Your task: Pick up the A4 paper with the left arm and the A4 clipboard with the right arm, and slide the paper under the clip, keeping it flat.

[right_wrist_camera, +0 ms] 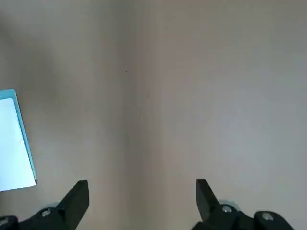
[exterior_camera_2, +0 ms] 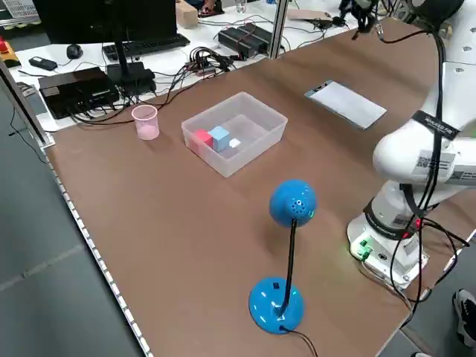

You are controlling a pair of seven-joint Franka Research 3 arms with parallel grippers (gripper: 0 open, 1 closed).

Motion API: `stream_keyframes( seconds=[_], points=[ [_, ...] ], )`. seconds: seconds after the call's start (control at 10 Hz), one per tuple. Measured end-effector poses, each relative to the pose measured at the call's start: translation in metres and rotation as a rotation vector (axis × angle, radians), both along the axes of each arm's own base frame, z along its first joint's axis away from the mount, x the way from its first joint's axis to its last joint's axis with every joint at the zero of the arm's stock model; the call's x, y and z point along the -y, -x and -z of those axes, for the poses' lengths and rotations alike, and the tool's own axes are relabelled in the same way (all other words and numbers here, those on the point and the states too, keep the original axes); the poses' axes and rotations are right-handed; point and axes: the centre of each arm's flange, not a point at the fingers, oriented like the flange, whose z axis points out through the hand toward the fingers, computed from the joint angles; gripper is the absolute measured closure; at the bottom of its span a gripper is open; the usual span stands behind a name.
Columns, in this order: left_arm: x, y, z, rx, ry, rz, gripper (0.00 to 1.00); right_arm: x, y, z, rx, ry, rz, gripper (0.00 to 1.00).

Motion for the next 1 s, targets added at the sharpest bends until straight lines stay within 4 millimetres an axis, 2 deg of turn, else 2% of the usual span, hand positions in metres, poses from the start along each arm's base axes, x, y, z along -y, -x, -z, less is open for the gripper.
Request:
stream_keyframes(
  seconds=[0.1,0.3,0.6,0.8,0.9,1.0],
  points=[
    [-0.028,-0.008,-0.015,-0.040,-0.020,0.051,0.00,0.000,0.000,0.000,0.000,0.000,0.000,0.01],
    [-0.096,-0.029,-0.044,-0.127,-0.023,0.186,0.00,0.000,0.000,0.000,0.000,0.000,0.000,0.01],
    [-0.214,-0.052,-0.084,-0.205,-0.025,0.398,0.00,0.000,0.000,0.000,-0.001,0.000,0.001,0.01],
    [-0.288,-0.065,-0.088,-0.253,-0.001,0.521,0.00,0.000,0.000,0.000,-0.001,-0.003,0.001,0.01],
    [-0.316,-0.071,-0.087,-0.257,0.012,0.580,0.00,0.000,0.000,0.001,-0.001,-0.004,0.001,0.01],
    [-0.332,-0.073,-0.088,-0.250,0.014,0.667,0.00,0.000,0.000,0.001,-0.001,-0.004,0.001,0.01]
  ],
)
